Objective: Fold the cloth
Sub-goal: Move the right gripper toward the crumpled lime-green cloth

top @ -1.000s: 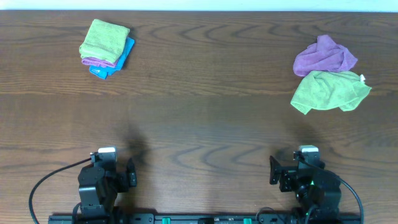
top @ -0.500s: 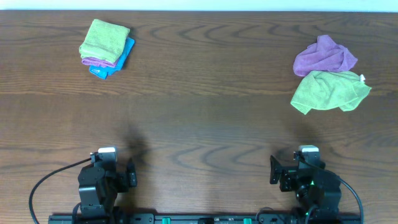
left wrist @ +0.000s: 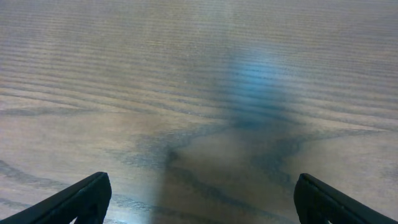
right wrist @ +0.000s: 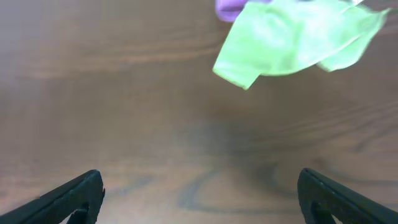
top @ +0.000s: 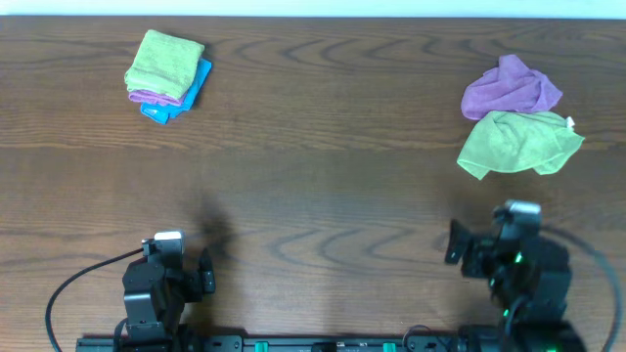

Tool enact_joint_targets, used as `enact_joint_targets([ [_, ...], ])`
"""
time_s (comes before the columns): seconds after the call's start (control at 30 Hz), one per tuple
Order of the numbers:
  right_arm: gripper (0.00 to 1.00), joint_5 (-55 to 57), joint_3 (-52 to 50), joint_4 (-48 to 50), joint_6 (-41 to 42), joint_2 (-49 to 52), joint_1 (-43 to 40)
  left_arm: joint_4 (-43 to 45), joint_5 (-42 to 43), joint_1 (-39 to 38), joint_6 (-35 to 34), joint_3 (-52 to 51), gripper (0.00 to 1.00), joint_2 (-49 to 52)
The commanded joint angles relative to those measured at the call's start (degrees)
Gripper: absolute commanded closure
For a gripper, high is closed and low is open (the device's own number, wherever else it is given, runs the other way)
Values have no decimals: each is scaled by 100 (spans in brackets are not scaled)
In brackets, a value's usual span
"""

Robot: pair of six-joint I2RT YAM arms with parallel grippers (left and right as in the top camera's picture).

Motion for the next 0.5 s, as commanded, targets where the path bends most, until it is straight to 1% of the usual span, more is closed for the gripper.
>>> enact_joint_targets([
  [0.0, 1, 352, 719, -13, 210, 837, -81, -87, -107, 39, -85, -131, 5, -37],
  [0.1, 1, 638, 1405, -52, 404, 1659, -81, -90, -107, 39, -85, -131, 5, -37],
  [0.27, 1, 957, 2310, -68, 614, 2758, -201, -90, -107, 39, -85, -131, 5, -37],
  [0.47, 1, 1104, 3021, -17, 1036, 3849, -544, -90, -107, 39, -85, -131, 5, -37],
])
